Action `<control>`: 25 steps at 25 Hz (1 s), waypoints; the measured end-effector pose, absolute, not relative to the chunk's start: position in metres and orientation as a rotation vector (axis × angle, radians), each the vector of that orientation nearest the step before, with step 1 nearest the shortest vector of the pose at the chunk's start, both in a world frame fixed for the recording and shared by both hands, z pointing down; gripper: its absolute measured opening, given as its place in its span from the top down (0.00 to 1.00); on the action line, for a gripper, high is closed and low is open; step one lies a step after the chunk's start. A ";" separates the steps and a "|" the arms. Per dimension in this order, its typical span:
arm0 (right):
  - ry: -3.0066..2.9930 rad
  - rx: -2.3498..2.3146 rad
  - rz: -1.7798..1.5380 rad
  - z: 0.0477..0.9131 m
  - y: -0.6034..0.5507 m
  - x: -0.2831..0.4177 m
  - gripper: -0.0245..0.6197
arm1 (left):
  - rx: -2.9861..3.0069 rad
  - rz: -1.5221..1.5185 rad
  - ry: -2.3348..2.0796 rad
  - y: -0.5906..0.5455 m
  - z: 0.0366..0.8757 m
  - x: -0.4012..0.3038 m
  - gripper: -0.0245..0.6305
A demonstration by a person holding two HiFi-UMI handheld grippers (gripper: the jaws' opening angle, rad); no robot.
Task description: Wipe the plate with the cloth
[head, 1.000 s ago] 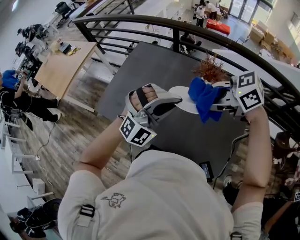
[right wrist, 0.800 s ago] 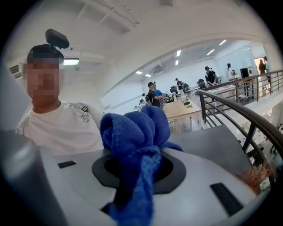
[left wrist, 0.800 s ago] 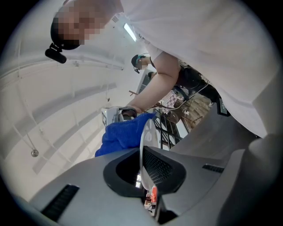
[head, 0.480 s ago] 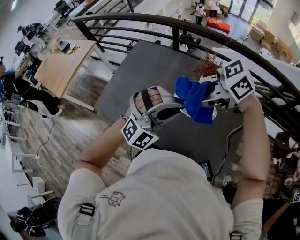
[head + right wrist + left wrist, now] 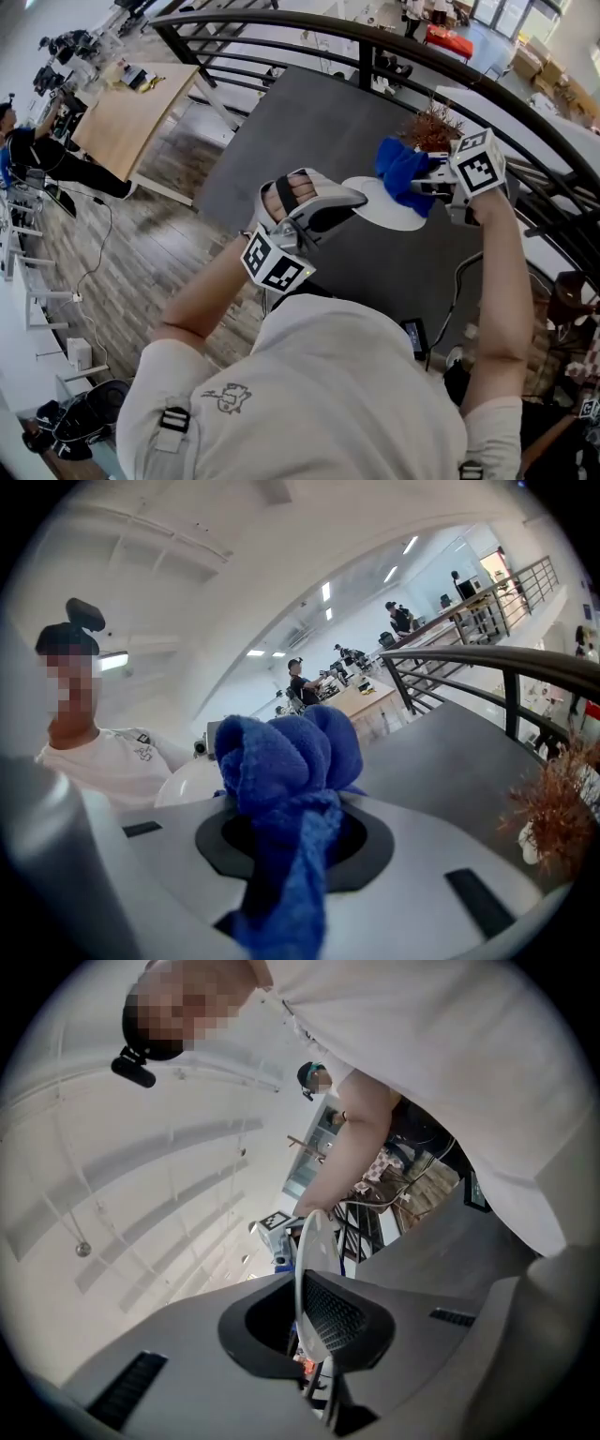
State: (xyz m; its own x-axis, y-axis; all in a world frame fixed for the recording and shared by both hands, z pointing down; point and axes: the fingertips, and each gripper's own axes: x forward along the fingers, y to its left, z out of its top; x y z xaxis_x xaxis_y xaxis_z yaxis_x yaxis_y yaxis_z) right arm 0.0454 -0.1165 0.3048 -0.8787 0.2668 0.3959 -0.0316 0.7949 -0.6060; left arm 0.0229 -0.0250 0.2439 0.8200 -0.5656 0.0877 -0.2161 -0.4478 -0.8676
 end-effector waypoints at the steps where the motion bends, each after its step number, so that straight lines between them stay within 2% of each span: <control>1: -2.517 -0.154 0.876 0.311 -0.119 0.047 0.80 | -2.053 -0.470 0.594 -0.031 0.250 0.017 0.93; 13: -2.567 0.139 1.043 0.389 -0.147 0.036 0.80 | -2.534 -0.571 0.816 -0.097 0.367 -0.046 0.93; 25: -2.571 0.684 1.074 0.481 -0.188 0.040 0.80 | -3.392 -0.604 1.052 -0.147 0.513 -0.096 0.93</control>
